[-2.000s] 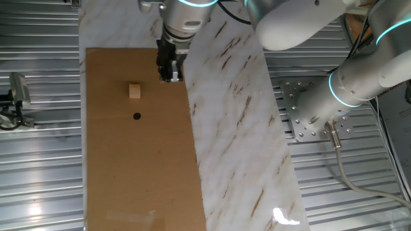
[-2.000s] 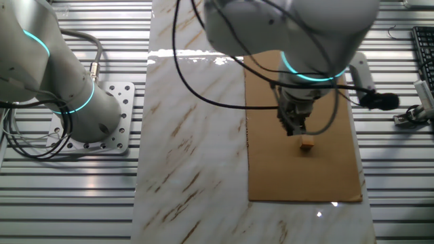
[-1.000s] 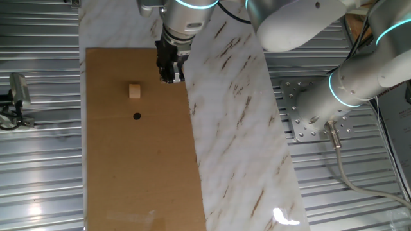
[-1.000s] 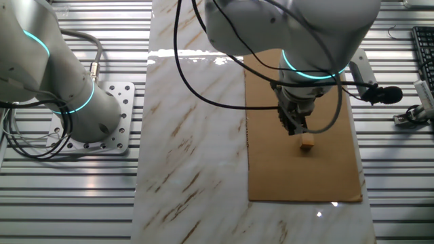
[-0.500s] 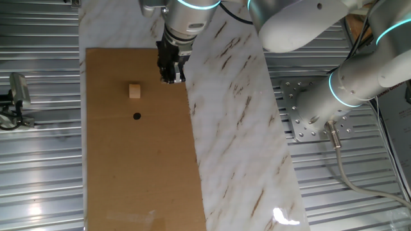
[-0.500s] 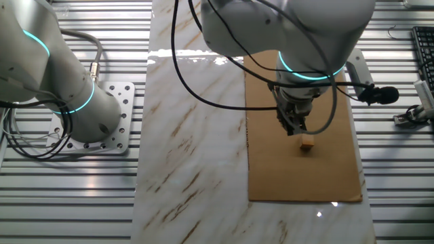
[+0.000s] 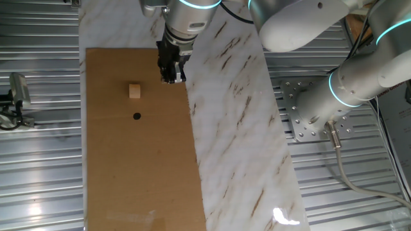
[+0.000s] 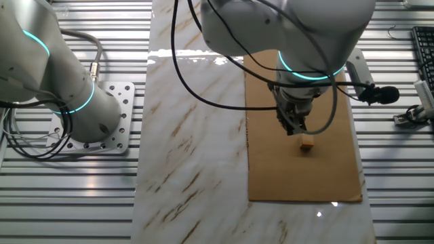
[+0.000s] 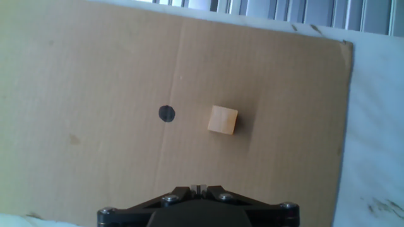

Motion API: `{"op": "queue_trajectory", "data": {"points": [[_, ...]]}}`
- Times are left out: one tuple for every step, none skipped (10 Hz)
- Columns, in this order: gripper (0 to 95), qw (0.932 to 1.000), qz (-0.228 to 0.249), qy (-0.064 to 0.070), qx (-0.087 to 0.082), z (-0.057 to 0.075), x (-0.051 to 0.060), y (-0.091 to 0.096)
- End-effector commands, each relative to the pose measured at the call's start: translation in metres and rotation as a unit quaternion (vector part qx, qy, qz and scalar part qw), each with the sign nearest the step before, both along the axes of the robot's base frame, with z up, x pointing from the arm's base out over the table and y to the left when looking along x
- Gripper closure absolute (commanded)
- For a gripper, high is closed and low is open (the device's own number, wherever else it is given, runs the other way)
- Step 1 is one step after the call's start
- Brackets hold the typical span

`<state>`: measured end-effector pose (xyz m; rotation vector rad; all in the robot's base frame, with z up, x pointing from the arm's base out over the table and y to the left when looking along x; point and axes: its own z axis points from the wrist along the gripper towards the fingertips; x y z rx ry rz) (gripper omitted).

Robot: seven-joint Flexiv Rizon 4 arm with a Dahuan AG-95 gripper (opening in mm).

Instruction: Hold a small block with the gripper and sweep it from left to right on the table

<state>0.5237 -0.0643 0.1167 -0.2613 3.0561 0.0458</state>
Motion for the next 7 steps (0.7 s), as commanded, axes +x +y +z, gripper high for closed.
{"op": "queue_trajectory", "data": {"points": [[95.0,1.0000,0.001,0.001,0.003,0.0007,0.0001,0.0002],[95.0,1.0000,0.002,0.003,0.003,0.0007,0.0001,0.0002],[95.0,1.0000,0.004,0.004,0.008,0.0007,0.0001,0.0002],[95.0,0.9999,0.006,0.004,0.011,0.0007,0.0001,0.0002],[95.0,0.9997,0.006,0.007,0.020,0.0007,0.0001,0.0002],[95.0,0.9993,0.006,0.019,0.031,0.0007,0.0001,0.0002],[95.0,0.9991,0.011,0.028,0.030,0.0007,0.0001,0.0002]]}}
